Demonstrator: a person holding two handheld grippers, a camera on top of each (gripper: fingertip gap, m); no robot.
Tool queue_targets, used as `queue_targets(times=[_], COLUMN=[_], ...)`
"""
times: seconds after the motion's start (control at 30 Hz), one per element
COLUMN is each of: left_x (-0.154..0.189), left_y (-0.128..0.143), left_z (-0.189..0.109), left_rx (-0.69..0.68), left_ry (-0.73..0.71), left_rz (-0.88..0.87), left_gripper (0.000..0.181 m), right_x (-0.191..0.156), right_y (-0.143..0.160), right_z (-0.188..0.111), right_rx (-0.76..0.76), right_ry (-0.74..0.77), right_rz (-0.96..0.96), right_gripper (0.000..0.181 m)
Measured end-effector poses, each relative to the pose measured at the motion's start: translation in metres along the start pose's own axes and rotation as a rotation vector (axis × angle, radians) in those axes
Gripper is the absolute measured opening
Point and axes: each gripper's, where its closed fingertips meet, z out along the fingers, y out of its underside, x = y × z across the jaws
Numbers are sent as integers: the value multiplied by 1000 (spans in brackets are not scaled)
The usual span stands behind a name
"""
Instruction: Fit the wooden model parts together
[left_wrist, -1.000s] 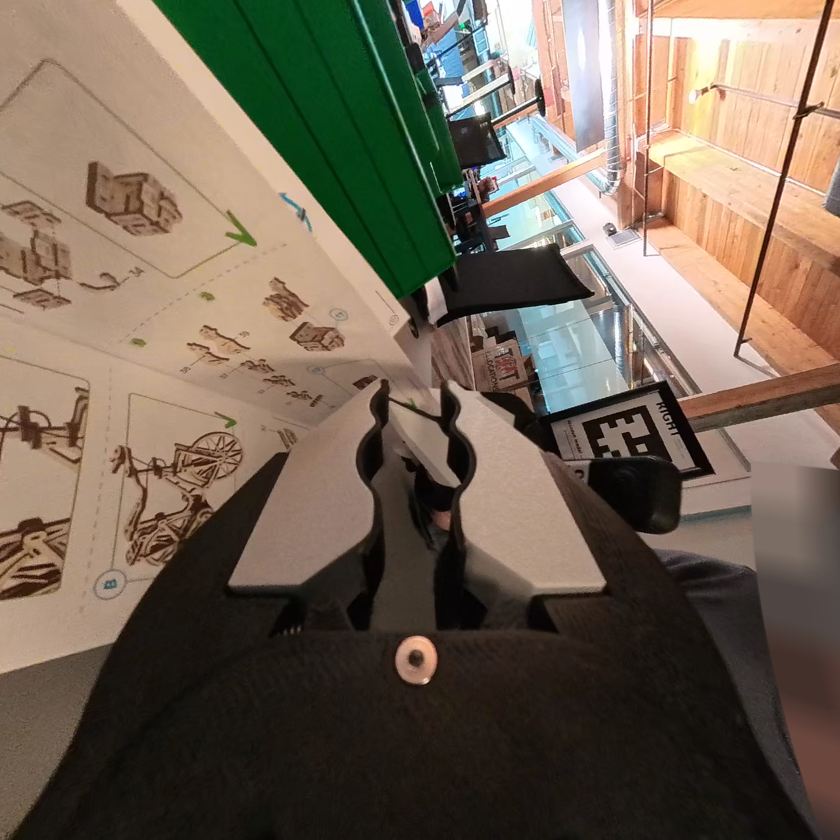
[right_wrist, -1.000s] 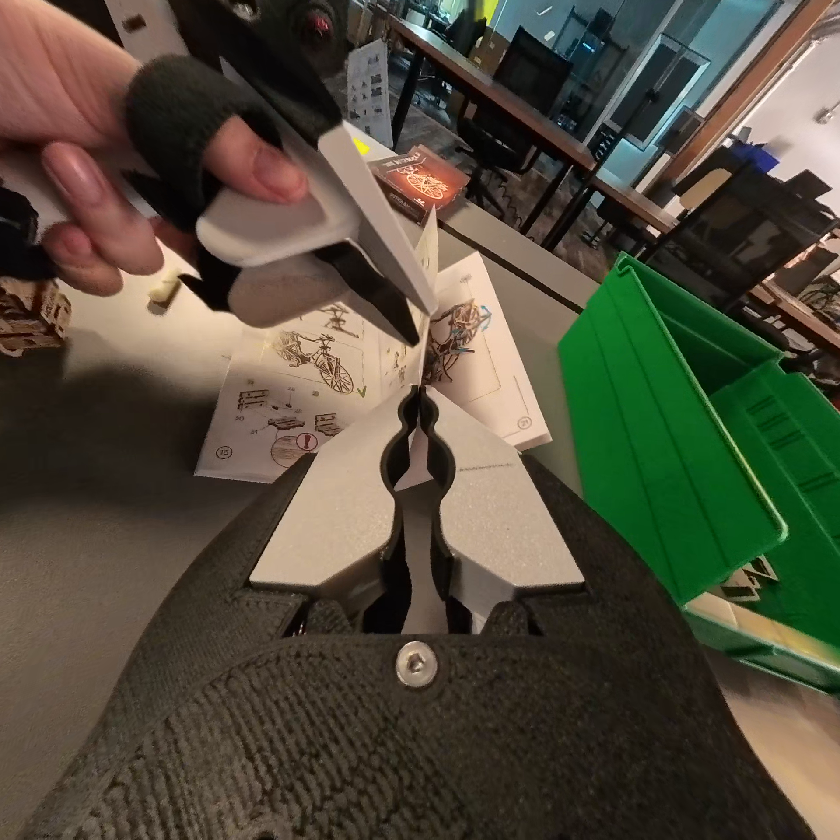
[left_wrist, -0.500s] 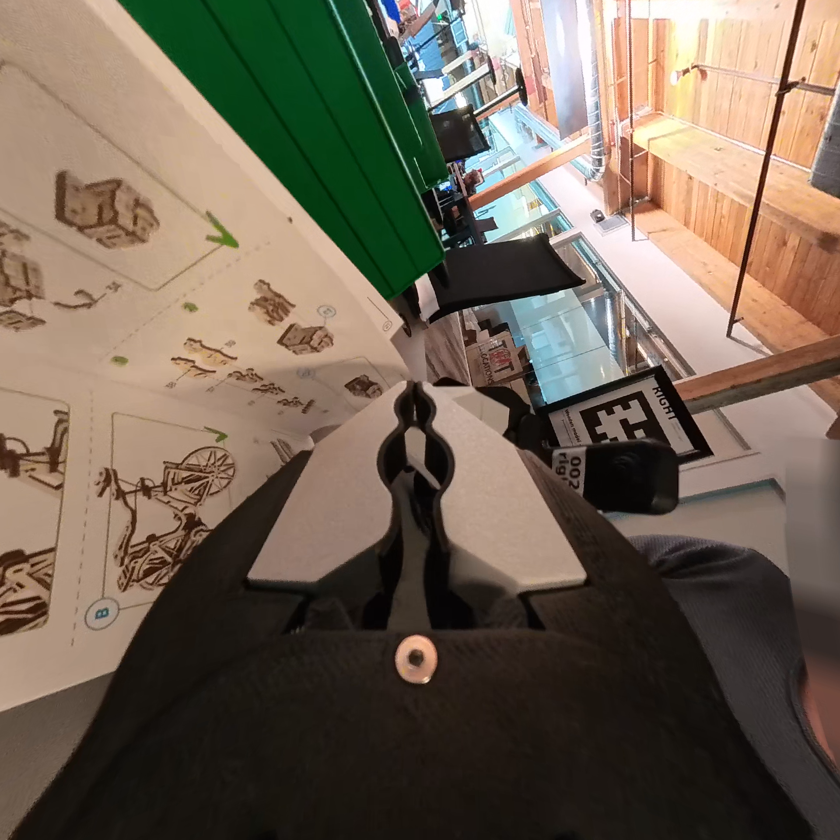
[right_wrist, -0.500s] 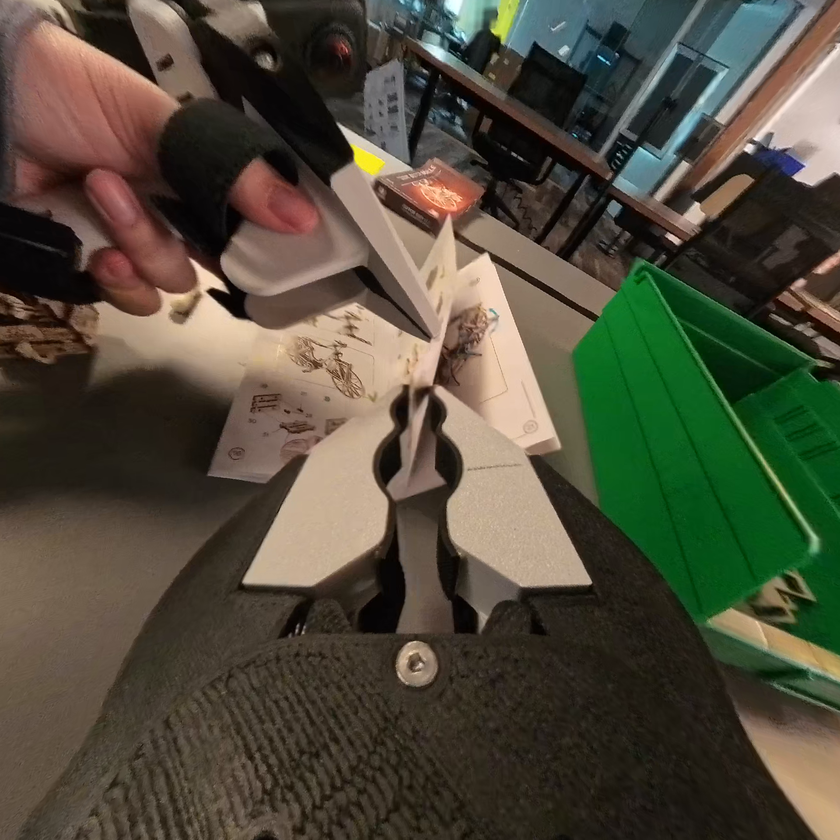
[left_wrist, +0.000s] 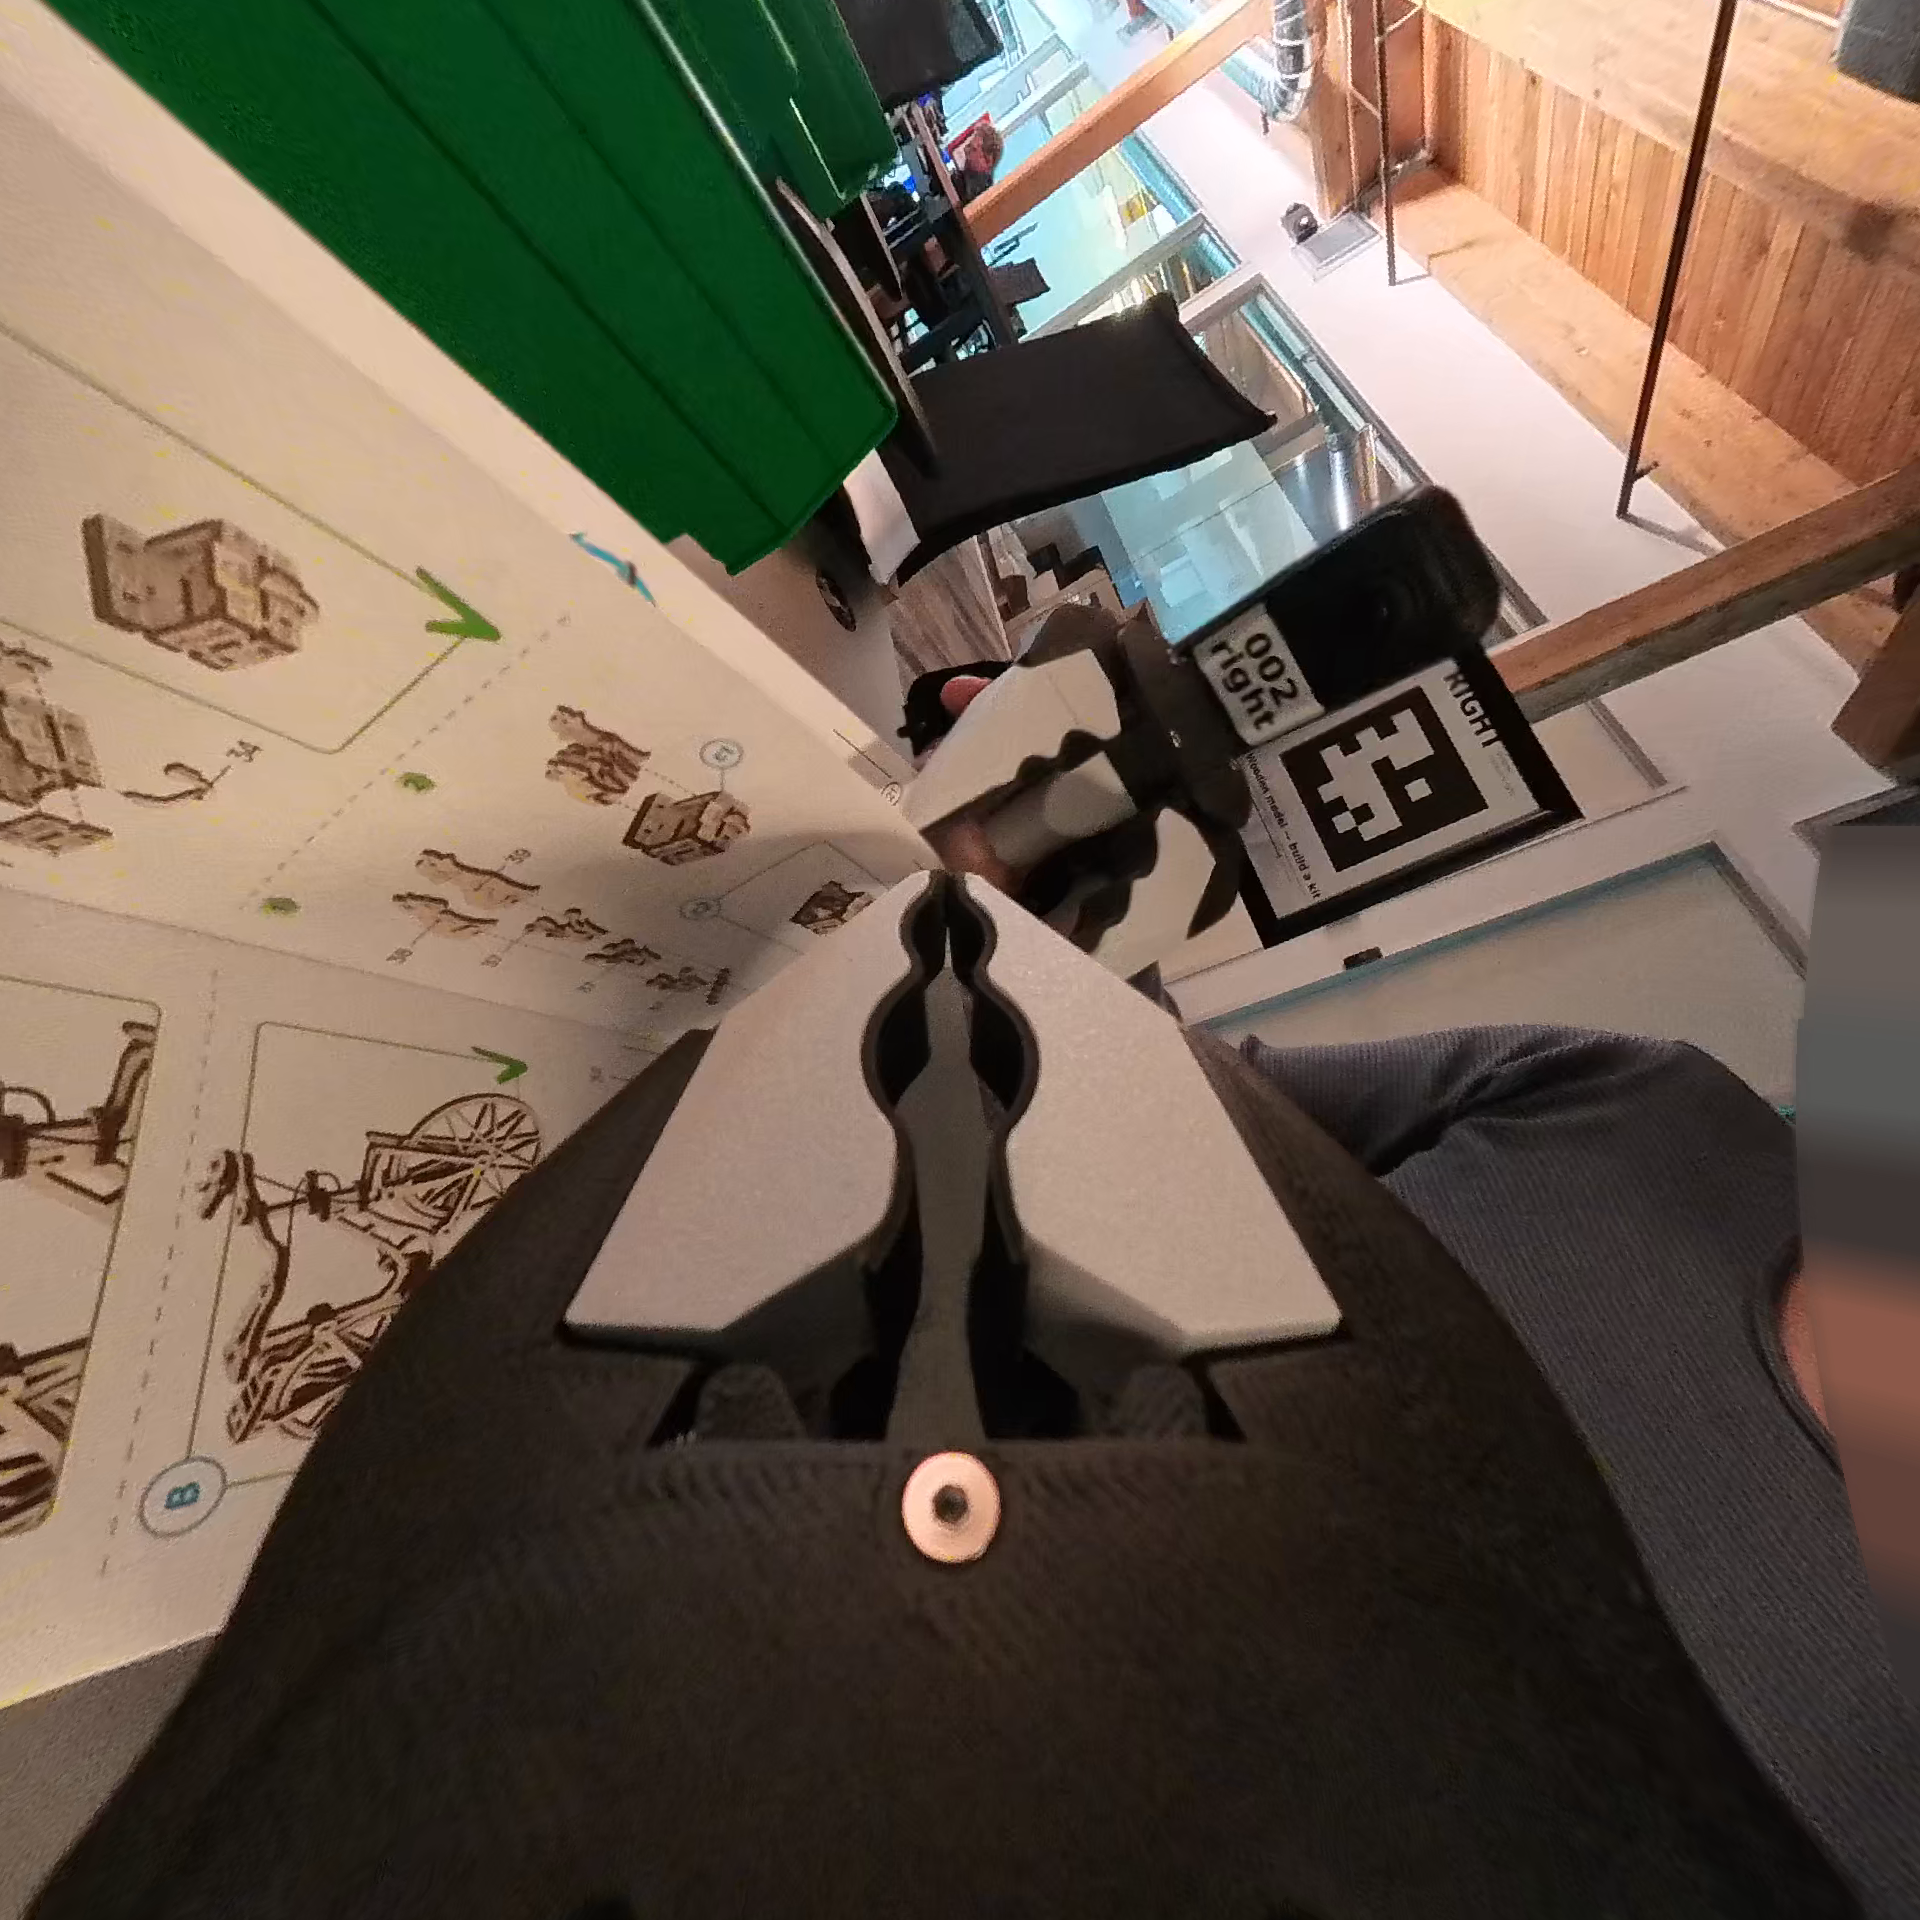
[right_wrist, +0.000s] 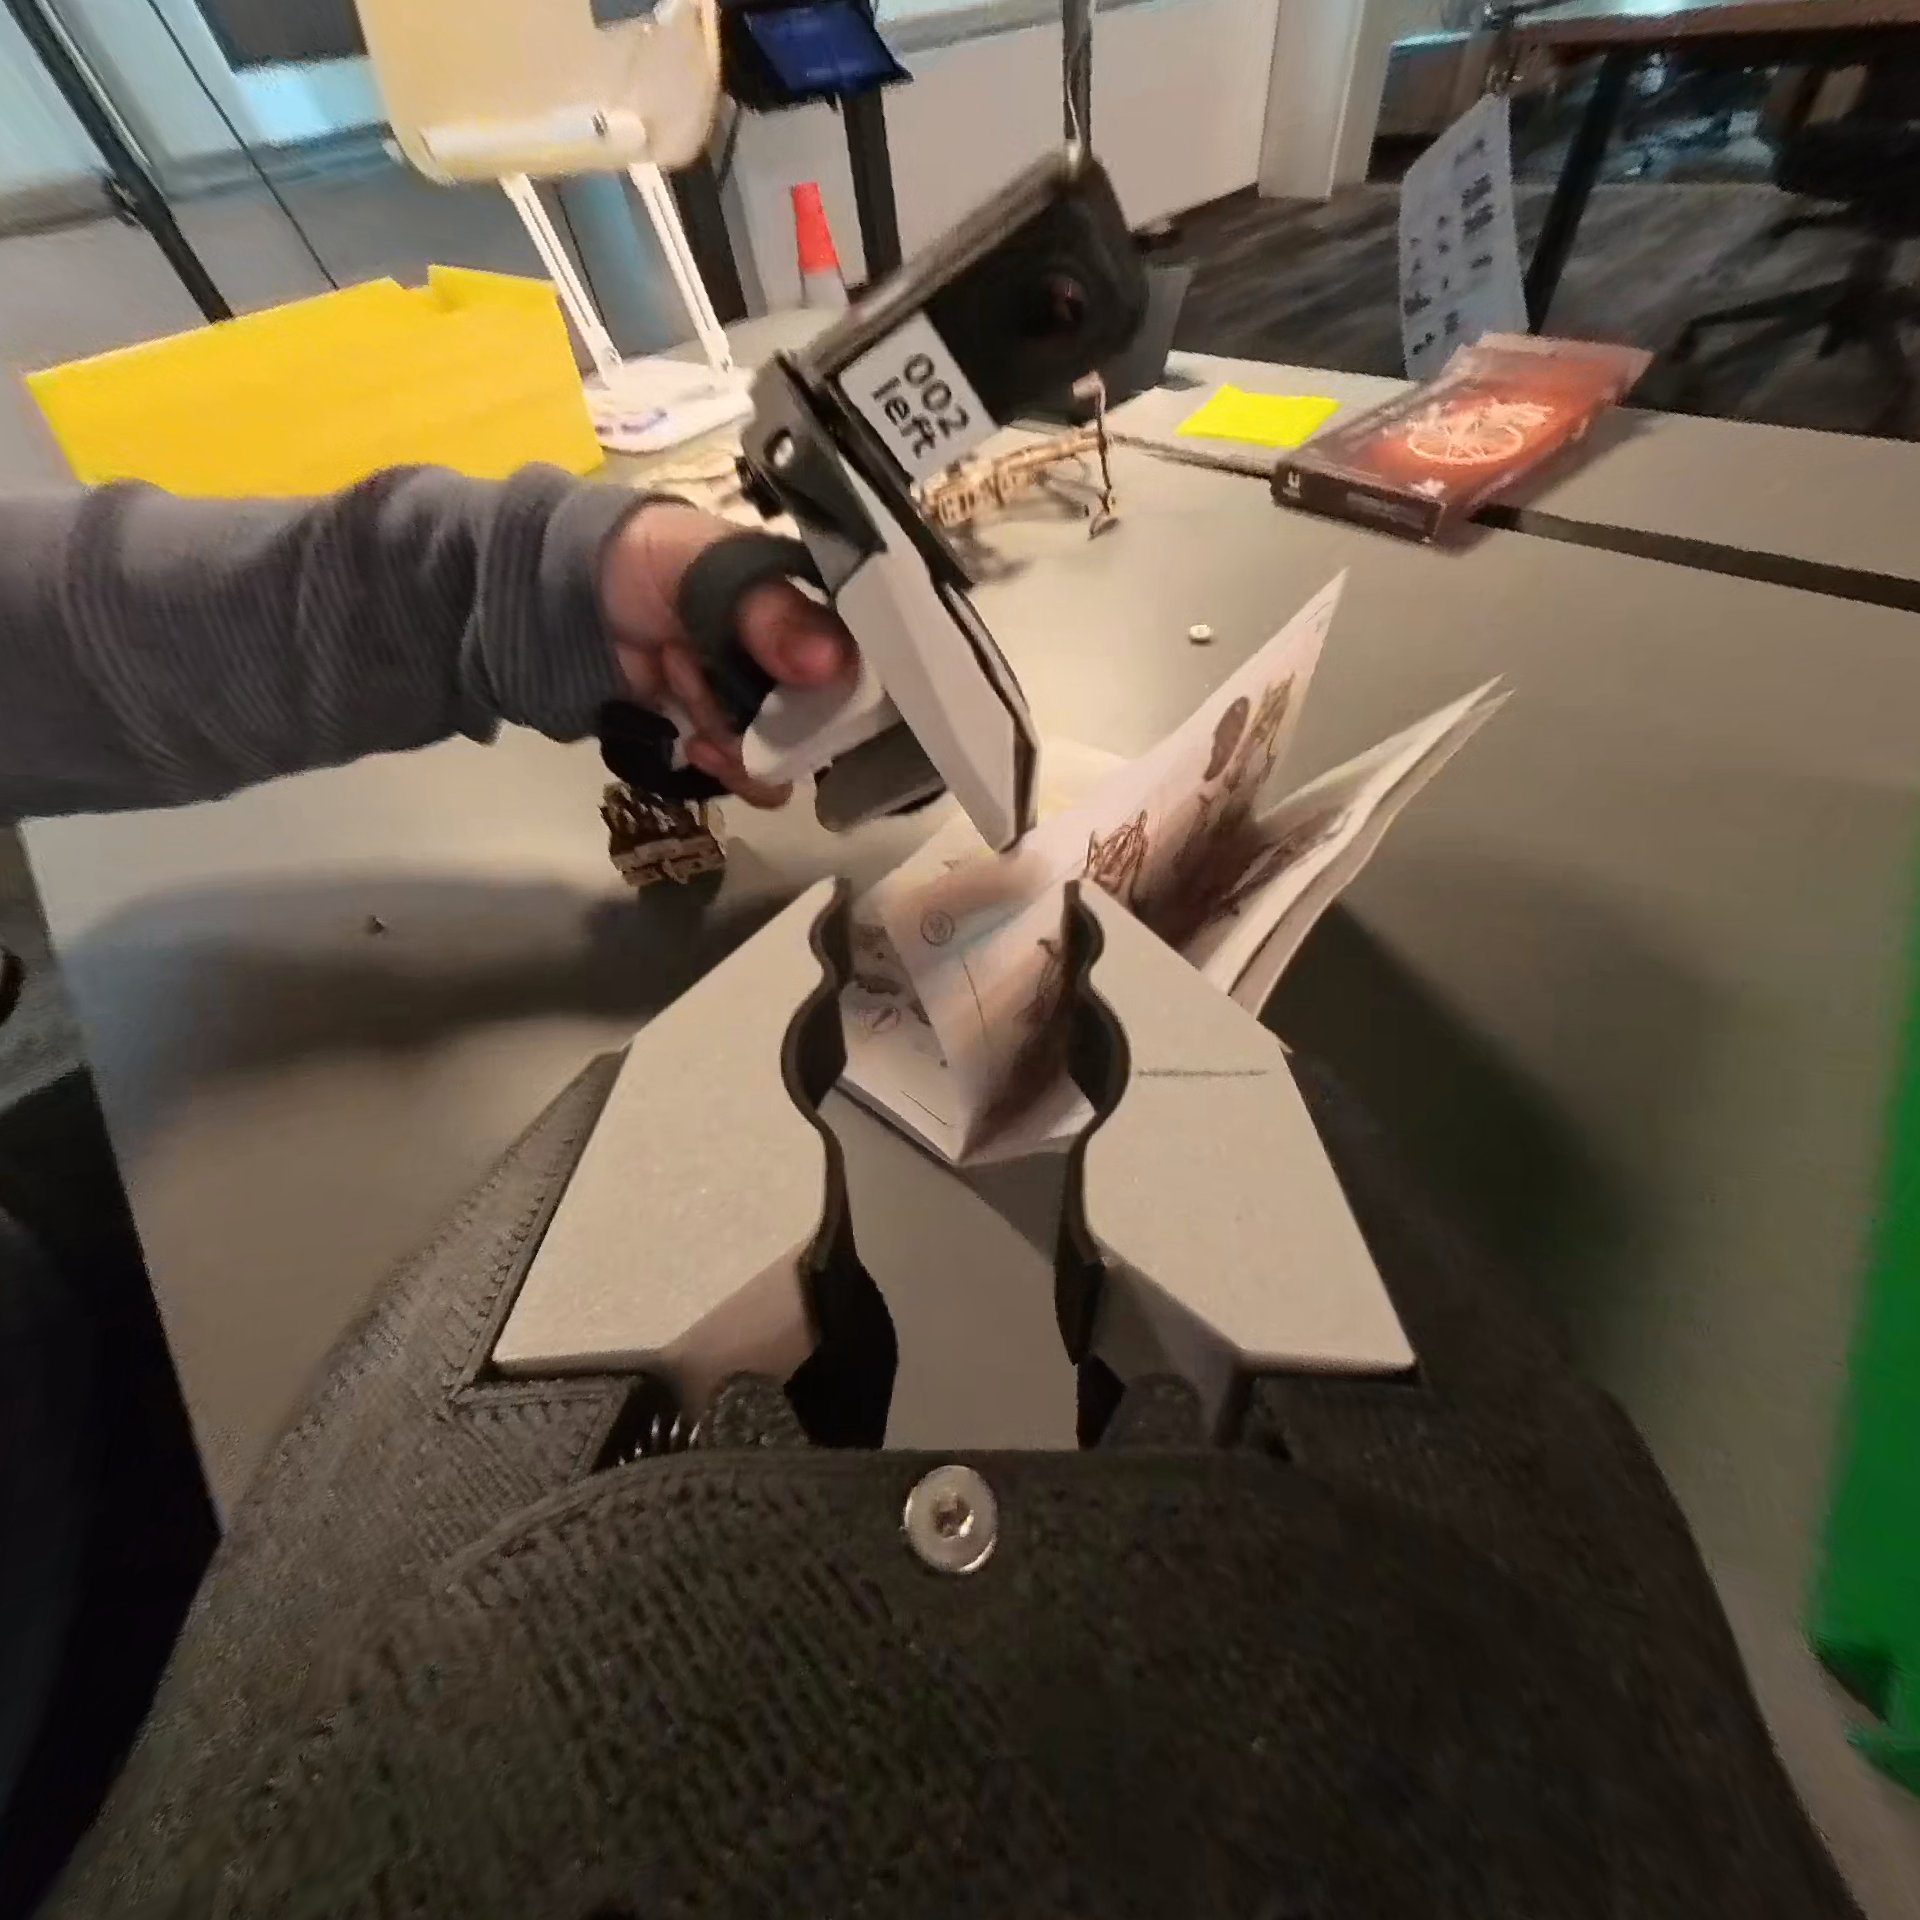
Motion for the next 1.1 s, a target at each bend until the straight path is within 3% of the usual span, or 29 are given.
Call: queue_targets(times=[0.1,0.2,0.27,0.47,0.57,0.7,0.83,0.93,1.0,1.1], left_x=[1,2,7,13,7,-15,-27,-37,-36,-35], left_y=[-5,-12,-19,-37,-40,-44,-37,-24,-21,-20], left_z=[1,-2,-11,-58,-68,-71,-67,-67,-70,-71], left_rx=[20,59,106,289,331,371,356,318,313,290], left_ry=[-13,-45,-61,-191,-212,-219,-159,-202,-184,-178], left_rz=[-1,0,12,30,-10,-124,-220,-227,-217,-185], left_gripper=[0,0,8,13,29,64,58,35,7,0], right_x=[6,15,25,46,56,48,25,8,-1,-11], right_y=[8,12,15,0,-12,-14,-4,6,13,13], right_z=[3,5,5,4,4,14,32,45,52,55], right_rx=[-95,-152,-174,-83,-31,-24,-99,-141,-179,-168], right_ry=[90,202,284,416,477,544,527,433,360,291], right_rz=[-43,-73,-84,4,-8,-140,-309,-360,-382,-369], right_gripper=[30,10,3,0,0,0,0,0,11,22])
